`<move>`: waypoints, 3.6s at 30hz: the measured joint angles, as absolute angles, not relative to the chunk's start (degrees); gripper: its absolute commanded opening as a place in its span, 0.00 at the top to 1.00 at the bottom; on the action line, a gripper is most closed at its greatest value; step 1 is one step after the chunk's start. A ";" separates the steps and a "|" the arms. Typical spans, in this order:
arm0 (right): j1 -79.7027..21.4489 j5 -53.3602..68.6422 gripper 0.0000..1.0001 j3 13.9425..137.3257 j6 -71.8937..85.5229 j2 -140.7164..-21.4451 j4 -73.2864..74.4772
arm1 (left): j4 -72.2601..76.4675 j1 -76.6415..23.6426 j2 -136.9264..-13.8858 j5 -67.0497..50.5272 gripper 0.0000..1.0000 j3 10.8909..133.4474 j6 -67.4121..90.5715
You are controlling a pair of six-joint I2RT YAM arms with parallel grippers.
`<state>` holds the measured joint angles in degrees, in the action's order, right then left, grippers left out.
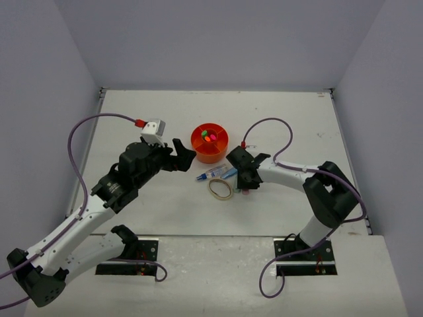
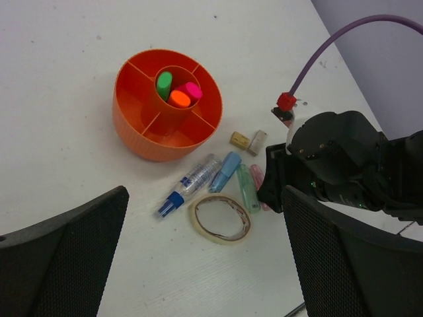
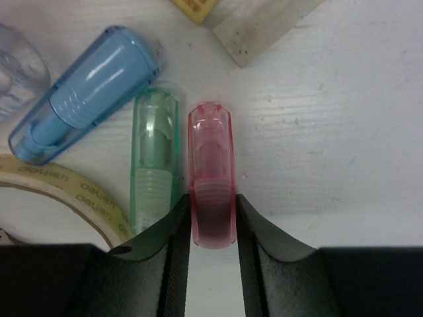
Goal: Sort the stationery into containers
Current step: Pick up the stationery from the center of the board, then place the stationery in the storage box.
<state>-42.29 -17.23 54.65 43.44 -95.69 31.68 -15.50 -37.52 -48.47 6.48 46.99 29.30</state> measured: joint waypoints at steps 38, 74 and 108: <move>-70.45 -30.91 0.27 52.00 32.65 -54.57 25.94 | 23.56 -48.58 -68.52 -17.11 1.00 38.99 54.33; -70.61 -40.03 0.01 43.91 46.57 -36.95 41.28 | -2.22 -36.01 -112.44 26.27 1.00 88.60 30.47; -49.95 -24.54 0.18 51.19 47.19 -75.88 38.34 | -3.20 -37.36 -88.41 23.56 0.00 78.63 31.99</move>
